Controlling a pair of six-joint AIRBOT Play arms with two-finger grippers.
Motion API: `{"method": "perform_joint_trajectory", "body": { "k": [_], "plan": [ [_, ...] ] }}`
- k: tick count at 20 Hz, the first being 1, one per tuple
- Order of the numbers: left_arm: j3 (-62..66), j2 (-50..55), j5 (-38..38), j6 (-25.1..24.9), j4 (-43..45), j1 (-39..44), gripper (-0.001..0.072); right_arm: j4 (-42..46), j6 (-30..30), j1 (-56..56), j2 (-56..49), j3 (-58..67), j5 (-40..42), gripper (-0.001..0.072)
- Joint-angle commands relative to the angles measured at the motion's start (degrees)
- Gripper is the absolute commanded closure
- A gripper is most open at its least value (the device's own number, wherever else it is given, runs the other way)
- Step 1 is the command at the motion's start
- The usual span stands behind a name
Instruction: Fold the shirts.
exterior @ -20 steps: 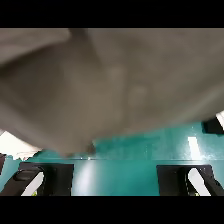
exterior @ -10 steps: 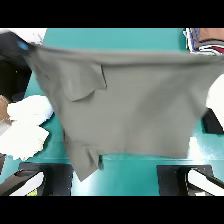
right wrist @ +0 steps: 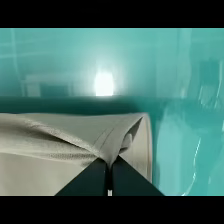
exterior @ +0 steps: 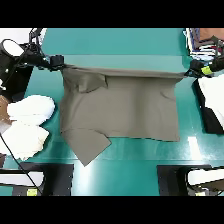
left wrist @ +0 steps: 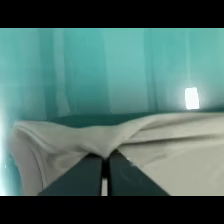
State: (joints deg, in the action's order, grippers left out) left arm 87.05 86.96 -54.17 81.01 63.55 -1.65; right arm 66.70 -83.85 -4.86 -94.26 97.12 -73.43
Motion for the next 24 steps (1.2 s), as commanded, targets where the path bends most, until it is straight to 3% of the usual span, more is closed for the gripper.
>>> {"method": "perform_joint_trajectory", "body": {
  "k": [1, 5, 9, 14, 15, 16, 17, 18, 21, 24],
  "plan": [
    [1.2, 2.8, 4.5, -0.5, 0.7, -0.1, 0.0683, 0.8, 0.4, 0.9, -3.8, 4.9, 3.5, 0.0696],
    [-0.1, 2.8, -2.8, -0.5, 5.9, -0.1, 0.0683, 1.0, 0.4, 0.9, -3.7, 2.4, 0.5, 0.0697],
    [-7.7, 2.8, -3.7, -0.5, 6.9, 0.0, 0.0683, 0.9, 0.4, 2.0, -3.2, -6.3, 0.8, 0.0696],
    [-14.3, 2.8, -5.4, 0.1, 7.0, -0.1, 0.0679, 1.0, 0.4, 4.4, 3.4, -17.8, 8.0, 0.0696],
    [-14.3, 2.6, -6.6, 0.3, 6.9, 0.0, 0.0446, 1.0, 0.4, 4.4, 5.4, -20.0, 9.1, 0.0694],
    [-14.2, 2.5, -7.7, 1.3, 7.0, -0.1, 0.0118, 1.0, 0.4, 4.4, 6.9, -21.6, 9.2, 0.0671],
    [-14.2, 2.2, -8.9, 2.2, 7.1, -0.3, 0.0066, 1.0, 0.4, 4.0, 8.1, -22.8, 8.6, 0.0466],
    [-14.2, 1.1, -10.3, 2.4, 7.2, -0.5, 0.0067, 1.0, 0.4, 3.2, 9.5, -23.8, 7.6, 0.0324],
    [-16.2, -6.0, -14.3, 2.8, 11.0, -0.5, 0.0067, 1.0, 0.4, -0.3, 15.5, -27.4, 4.0, 0.0325],
    [-26.3, -17.1, -17.3, 2.8, 11.3, -0.5, 0.0067, 0.8, 0.4, -4.1, 22.6, -32.0, 1.5, 0.0325]
  ]
}}
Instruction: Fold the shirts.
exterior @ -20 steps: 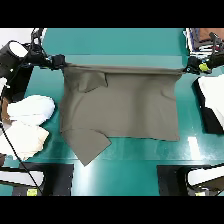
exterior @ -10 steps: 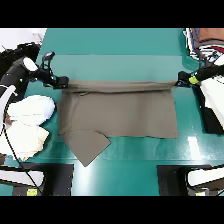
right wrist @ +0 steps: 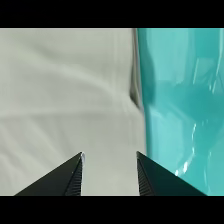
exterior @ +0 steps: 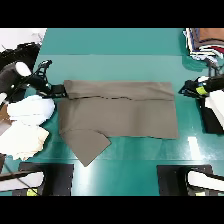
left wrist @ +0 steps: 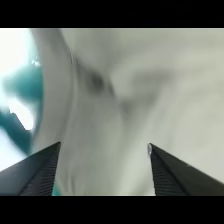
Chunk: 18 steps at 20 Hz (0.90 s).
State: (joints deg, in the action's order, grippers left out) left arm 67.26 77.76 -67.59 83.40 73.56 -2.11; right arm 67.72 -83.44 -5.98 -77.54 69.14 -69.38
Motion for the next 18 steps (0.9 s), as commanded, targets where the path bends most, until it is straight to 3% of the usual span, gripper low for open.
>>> {"method": "perform_joint_trajectory", "body": {
  "k": [1, 5, 8, 18],
  "plan": [
    [-11.7, -12.0, -4.3, 1.1, 0.8, -0.1, 0.0067, -0.3, 0.0, -3.8, 8.1, -5.4, -3.2, 0.0325],
    [-30.4, -24.5, -4.3, 4.9, -2.8, -0.1, 0.0067, -0.3, 0.0, -3.9, 14.6, -9.1, -1.5, 0.0326],
    [-38.4, -28.2, -3.6, 4.9, -9.1, -0.1, 0.0067, -0.3, 0.0, -2.5, 15.4, -9.0, -1.1, 0.0326],
    [-43.8, -28.2, 6.4, 4.8, -16.0, 5.4, 0.0069, -0.2, 0.0, 1.2, 15.4, -9.0, -2.4, 0.0326]
  ]
}}
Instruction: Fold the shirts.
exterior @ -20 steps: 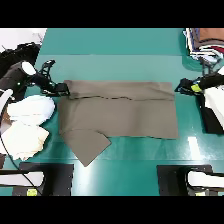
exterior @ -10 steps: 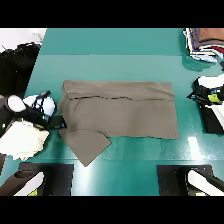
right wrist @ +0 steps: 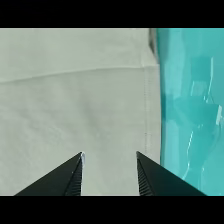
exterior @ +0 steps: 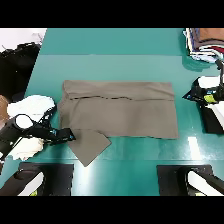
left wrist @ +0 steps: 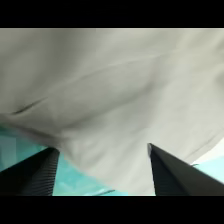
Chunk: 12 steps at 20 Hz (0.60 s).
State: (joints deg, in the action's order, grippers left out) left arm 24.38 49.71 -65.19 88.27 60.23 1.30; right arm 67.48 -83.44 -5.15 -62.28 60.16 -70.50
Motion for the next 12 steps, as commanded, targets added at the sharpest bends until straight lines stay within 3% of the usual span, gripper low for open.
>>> {"method": "perform_joint_trajectory", "body": {
  "k": [1, 2, 3, 6, 9, 10, 12],
  "plan": [
    [-0.9, -0.1, 4.4, 0.0, -3.3, 2.5, 0.0184, 0.0, 0.0, -0.1, 0.1, 0.0, -2.5, 0.0326],
    [-0.9, -0.1, 4.3, -0.2, -4.0, 2.5, 0.0483, 0.1, 0.0, -0.7, 0.1, 0.0, -3.9, 0.0326],
    [-0.8, -0.1, 4.3, -0.2, -4.1, 2.5, 0.0672, 0.2, 0.0, -1.7, 0.1, 0.0, -5.5, 0.0326],
    [1.2, -0.1, 3.2, -0.2, -4.1, 2.5, 0.0684, 0.3, 0.9, -6.6, 0.6, -2.2, -10.8, 0.0326],
    [4.3, -0.1, 2.1, -0.3, -4.1, 2.5, 0.0684, 5.5, 0.8, -12.2, 3.6, -12.3, -11.0, 0.0318],
    [5.3, -0.1, 2.1, -0.5, -4.1, 2.5, 0.0684, 6.3, 0.9, -13.9, 4.3, -16.2, -10.9, 0.0228],
    [6.5, -0.1, 2.4, -0.9, -4.1, 2.5, 0.0684, 5.4, 0.8, -16.4, 4.3, -22.3, -10.9, 0.0212]
  ]
}}
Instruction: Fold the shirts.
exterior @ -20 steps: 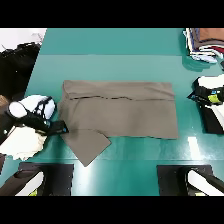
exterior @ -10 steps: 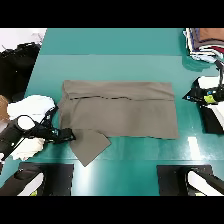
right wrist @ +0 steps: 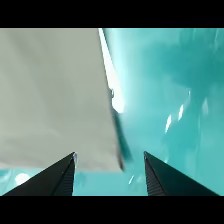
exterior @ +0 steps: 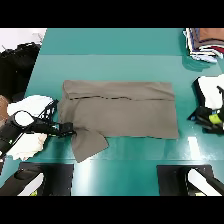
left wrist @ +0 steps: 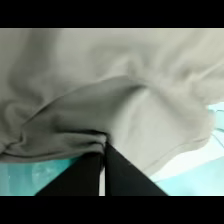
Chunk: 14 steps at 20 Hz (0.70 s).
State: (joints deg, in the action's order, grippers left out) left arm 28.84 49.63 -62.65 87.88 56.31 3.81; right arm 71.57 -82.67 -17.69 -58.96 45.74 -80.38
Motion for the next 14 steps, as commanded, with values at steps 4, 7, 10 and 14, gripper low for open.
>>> {"method": "perform_joint_trajectory", "body": {
  "k": [4, 7, 10, 14],
  "plan": [
    [2.3, 0.0, 0.2, -0.5, -0.2, 0.0, 0.0683, -5.5, 0.4, -4.3, -2.2, -15.2, 2.3, 0.0265],
    [2.2, 0.0, 0.2, -0.5, -0.1, 0.0, 0.0683, -11.3, 1.2, -4.2, -4.0, -16.6, 6.3, 0.0271],
    [2.2, 0.0, 0.2, -0.5, 0.0, 0.0, 0.0683, -11.8, 2.3, -4.2, -3.3, -16.6, 7.5, 0.0430],
    [3.2, -0.5, -2.2, -0.2, 1.0, 0.0, 0.0686, -11.0, 4.7, -4.2, 3.3, -15.7, 7.1, 0.0696]
  ]
}}
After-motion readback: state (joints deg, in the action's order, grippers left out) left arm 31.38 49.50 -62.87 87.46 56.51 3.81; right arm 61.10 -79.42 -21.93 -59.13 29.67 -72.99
